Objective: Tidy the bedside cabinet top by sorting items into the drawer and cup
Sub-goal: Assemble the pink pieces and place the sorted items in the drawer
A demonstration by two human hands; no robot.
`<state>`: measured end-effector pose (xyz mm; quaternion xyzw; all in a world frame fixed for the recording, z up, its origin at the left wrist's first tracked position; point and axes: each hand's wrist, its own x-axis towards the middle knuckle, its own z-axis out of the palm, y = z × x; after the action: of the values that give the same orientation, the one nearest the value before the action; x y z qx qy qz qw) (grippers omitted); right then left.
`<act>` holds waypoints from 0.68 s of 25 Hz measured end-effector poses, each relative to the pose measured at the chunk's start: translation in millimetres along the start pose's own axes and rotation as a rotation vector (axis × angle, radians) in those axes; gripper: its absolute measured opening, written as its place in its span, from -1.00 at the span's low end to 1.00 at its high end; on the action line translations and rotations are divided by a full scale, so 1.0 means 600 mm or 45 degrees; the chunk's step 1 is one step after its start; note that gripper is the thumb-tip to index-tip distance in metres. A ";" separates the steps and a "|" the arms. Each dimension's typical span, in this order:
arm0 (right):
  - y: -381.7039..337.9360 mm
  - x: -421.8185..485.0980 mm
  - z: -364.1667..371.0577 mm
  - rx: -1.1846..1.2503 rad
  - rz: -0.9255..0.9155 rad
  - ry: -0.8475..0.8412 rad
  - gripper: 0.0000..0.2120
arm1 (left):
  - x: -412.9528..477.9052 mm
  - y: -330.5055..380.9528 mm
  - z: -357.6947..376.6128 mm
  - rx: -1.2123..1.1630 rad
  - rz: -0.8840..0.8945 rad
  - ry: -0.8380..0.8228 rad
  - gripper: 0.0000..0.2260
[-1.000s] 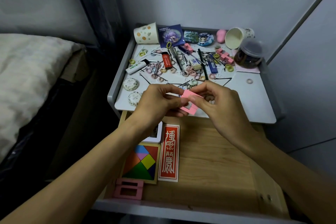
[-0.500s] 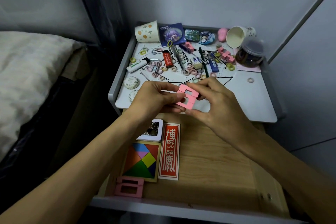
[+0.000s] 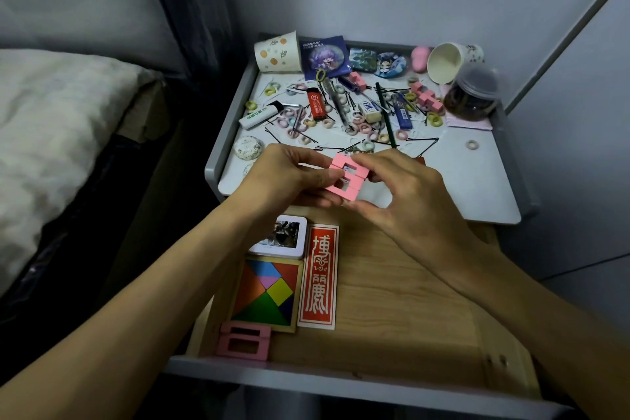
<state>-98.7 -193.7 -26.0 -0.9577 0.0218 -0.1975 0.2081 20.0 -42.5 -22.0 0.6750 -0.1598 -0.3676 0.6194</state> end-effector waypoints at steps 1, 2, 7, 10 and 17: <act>-0.001 0.000 0.001 -0.020 -0.007 0.013 -0.46 | 0.000 0.001 -0.002 0.022 -0.012 -0.002 -0.86; -0.003 0.000 0.003 -0.011 -0.005 0.016 -0.46 | 0.000 0.002 -0.006 0.045 -0.032 -0.008 -0.84; -0.007 -0.014 0.033 0.228 0.092 -0.097 -0.47 | -0.017 0.002 -0.039 0.387 -0.125 0.009 -0.84; -0.012 -0.060 0.088 0.204 0.022 -0.405 -0.44 | -0.021 -0.017 -0.093 1.284 -0.185 0.353 -0.72; -0.027 -0.169 0.214 0.100 -0.364 -0.906 -0.72 | -0.020 -0.052 -0.115 1.790 -0.545 0.257 -0.78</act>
<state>-142.8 -116.1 -163.9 -0.9511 -0.1932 0.1195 0.2094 52.1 20.9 -50.4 0.9592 -0.1647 -0.2273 -0.0325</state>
